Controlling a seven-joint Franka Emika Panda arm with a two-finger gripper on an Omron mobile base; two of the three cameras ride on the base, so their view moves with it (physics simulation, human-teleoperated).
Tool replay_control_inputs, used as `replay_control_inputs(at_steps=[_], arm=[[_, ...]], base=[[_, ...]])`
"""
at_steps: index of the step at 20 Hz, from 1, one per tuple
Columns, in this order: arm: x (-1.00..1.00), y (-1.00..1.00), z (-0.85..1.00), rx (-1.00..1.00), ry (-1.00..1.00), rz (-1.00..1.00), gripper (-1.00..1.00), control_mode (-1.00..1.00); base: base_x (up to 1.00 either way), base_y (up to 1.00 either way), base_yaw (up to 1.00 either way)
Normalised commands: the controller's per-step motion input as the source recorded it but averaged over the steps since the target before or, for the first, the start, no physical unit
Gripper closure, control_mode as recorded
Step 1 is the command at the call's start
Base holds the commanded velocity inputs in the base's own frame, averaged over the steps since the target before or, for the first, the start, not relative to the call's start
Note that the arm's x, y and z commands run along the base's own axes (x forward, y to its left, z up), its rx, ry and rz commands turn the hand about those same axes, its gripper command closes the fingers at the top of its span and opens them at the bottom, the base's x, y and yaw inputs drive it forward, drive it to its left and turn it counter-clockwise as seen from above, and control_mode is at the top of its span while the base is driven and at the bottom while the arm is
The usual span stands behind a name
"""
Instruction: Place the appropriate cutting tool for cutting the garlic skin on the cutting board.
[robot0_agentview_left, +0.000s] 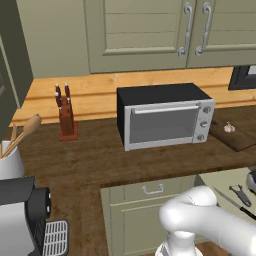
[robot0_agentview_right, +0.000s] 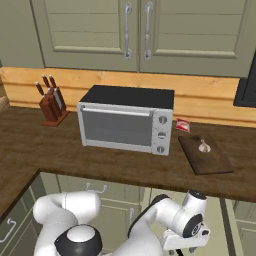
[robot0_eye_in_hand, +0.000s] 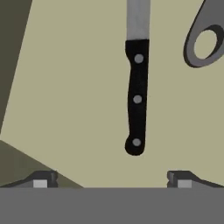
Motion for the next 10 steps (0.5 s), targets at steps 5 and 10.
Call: replay_control_inputs(at_steps=[5,10], arm=[[0.34,0.0,-0.34,0.0,0.0,0.0,-1.0,-1.0],[0.36,-0.01,-0.31,0.0,0.02,0.0,-1.0,-1.0]], base=[[0.0,0.0,0.0],[0.0,0.0,0.0]])
